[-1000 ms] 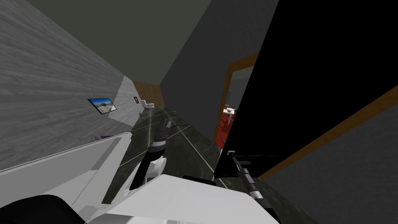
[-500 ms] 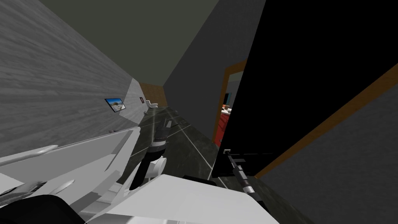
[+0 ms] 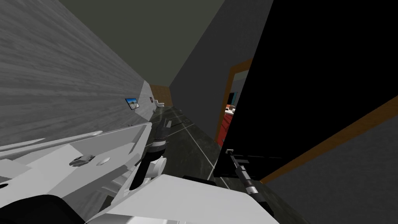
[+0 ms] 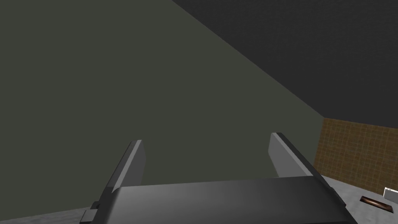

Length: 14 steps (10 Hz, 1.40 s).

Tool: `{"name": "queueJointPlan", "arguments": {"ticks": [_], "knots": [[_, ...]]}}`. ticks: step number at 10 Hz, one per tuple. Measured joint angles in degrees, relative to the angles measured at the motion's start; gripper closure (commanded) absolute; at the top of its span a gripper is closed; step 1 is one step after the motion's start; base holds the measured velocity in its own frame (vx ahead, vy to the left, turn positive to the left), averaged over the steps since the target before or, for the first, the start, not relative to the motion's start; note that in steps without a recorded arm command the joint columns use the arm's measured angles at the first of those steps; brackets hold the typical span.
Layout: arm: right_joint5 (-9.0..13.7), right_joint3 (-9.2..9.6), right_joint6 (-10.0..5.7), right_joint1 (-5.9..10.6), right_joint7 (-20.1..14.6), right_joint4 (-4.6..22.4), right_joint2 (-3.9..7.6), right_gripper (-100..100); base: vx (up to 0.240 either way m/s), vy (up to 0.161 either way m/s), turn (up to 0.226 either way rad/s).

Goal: Pull the door open

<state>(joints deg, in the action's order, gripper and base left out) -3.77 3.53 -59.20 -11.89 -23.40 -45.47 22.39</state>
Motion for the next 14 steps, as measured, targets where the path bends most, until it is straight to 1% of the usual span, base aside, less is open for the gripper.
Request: {"name": "queueJointPlan", "arguments": {"ticks": [1,2,4,7,8,9,10,11,12,13,14], "knots": [[0.28,-0.42,-0.57,0.14,-0.3,0.86,0.46,100,-0.179,-0.023,0.177],[0.48,-0.71,-1.3,0.6,-0.48,2.18,0.71,100,-0.193,-0.056,0.219],[0.9,-1.28,-2.59,1.0,-0.89,4.42,1.22,100,-0.17,-0.063,0.243],[1.39,-1.9,-4.73,2.39,-1.69,8.23,1.89,100,-0.181,-0.061,0.207],[1.51,-2.05,-5.11,2.39,-1.91,8.7,2.05,100,-0.187,-0.066,0.187],[1.63,-2.21,-6.19,3.18,-2.04,10.62,2.14,100,-0.174,-0.075,0.195],[1.75,-2.37,-6.13,2.91,-2.21,10.38,2.24,100,-0.179,-0.068,0.154],[1.83,-2.47,-6.71,3.35,-2.44,11.49,2.39,100,-0.163,-0.056,0.117],[1.92,-2.6,-7.21,3.36,-2.55,12.02,2.43,100,-0.064,-0.012,0.039],[1.83,-2.45,-7.25,3.31,-2.54,12.07,2.28,100,-0.118,-0.044,0.145],[1.78,-2.36,-7.83,3.4,-2.61,12.62,2.34,100,-0.165,-0.071,0.153]]}}
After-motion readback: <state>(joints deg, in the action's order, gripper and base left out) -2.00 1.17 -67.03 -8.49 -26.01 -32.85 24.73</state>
